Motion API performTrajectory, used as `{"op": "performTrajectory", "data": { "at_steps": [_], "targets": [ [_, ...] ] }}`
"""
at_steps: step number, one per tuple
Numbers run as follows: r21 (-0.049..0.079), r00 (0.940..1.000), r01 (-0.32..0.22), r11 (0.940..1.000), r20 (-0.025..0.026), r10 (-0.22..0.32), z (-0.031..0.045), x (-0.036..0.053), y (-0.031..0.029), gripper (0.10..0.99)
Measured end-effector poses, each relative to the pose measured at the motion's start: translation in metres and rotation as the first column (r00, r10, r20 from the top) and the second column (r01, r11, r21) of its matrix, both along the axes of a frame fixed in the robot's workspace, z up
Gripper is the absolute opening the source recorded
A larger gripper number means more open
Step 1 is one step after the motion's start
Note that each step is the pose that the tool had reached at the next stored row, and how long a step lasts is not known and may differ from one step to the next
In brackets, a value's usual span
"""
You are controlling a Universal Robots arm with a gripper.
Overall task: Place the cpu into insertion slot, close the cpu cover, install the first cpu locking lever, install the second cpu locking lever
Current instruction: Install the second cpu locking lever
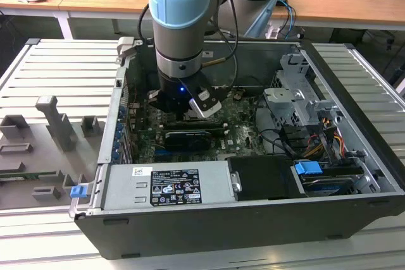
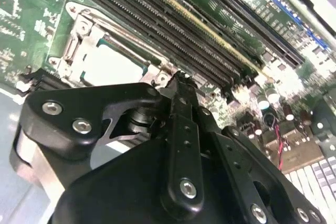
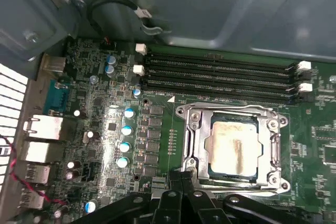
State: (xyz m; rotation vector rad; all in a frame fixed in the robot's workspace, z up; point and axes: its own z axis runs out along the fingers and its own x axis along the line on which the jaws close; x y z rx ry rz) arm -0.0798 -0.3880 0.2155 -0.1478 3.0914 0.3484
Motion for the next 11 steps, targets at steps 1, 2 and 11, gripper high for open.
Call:
{"op": "performTrajectory", "data": {
  "at_steps": [1,2,11],
  "targets": [
    [0.000,1.0000,0.000,1.0000,0.0001,0.000,0.0023,0.0000,0.0000,0.106],
    [0.000,1.0000,0.000,1.0000,0.0001,0.000,0.0046,0.0000,0.0000,0.106],
    [0.000,1.0000,0.000,1.0000,0.0004,0.000,0.0172,-0.0002,0.0001,0.106]
  ]
}}
